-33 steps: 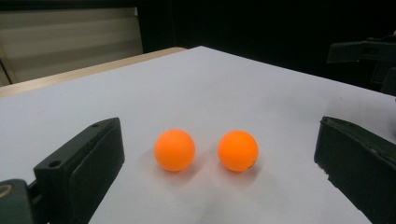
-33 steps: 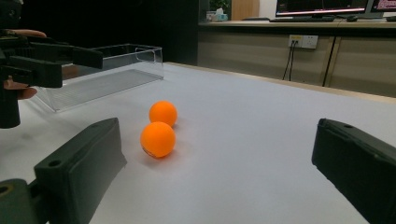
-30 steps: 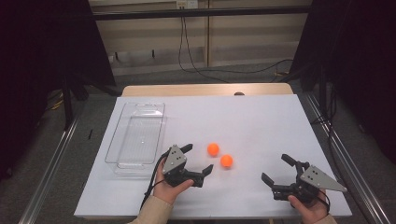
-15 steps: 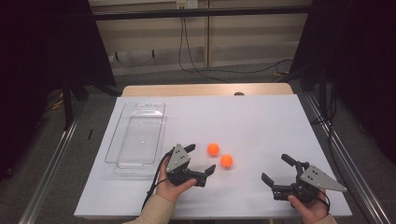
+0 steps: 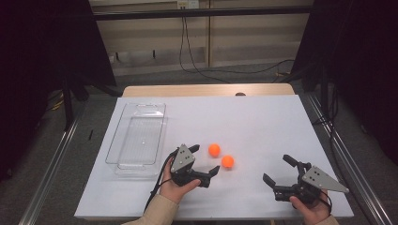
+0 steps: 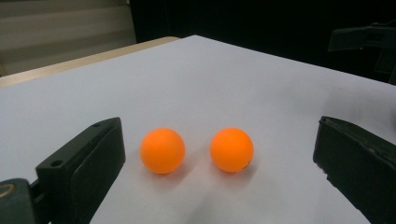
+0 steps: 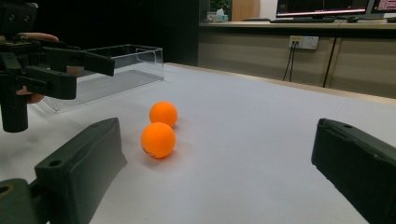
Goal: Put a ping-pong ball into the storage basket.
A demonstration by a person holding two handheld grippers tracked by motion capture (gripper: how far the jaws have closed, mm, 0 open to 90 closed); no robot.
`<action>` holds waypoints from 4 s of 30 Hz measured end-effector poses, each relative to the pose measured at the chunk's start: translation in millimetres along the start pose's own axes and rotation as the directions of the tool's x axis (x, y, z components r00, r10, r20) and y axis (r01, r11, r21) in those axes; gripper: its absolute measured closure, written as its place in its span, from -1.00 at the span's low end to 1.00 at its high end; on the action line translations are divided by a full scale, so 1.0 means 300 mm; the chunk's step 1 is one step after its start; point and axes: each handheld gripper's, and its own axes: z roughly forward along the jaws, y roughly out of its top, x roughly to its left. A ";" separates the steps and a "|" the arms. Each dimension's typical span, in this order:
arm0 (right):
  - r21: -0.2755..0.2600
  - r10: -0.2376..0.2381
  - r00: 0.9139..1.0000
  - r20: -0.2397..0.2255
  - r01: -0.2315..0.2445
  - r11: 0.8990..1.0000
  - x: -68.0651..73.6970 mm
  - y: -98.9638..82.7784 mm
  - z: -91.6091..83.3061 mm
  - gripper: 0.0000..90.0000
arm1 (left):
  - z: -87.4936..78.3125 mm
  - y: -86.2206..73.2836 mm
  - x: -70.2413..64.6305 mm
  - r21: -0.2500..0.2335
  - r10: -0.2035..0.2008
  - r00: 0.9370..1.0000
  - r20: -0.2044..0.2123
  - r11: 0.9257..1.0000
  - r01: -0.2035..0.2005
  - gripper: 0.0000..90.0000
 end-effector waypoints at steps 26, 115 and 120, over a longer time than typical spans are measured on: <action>-0.001 -0.004 1.000 -0.002 0.004 1.000 -0.001 0.001 -0.001 -0.96 | 0.064 -0.008 -0.014 0.080 0.001 1.000 0.024 0.997 -0.003 -0.96; 0.003 -0.008 1.000 -0.001 0.008 1.000 -0.007 0.000 -0.003 -0.95 | 0.206 0.000 -0.035 0.212 -0.037 0.997 0.072 0.977 0.021 -0.87; 0.003 -0.006 1.000 0.000 0.006 1.000 -0.007 0.000 -0.003 -0.95 | 0.212 -0.001 -0.035 0.217 -0.041 0.996 0.074 0.976 0.024 -0.83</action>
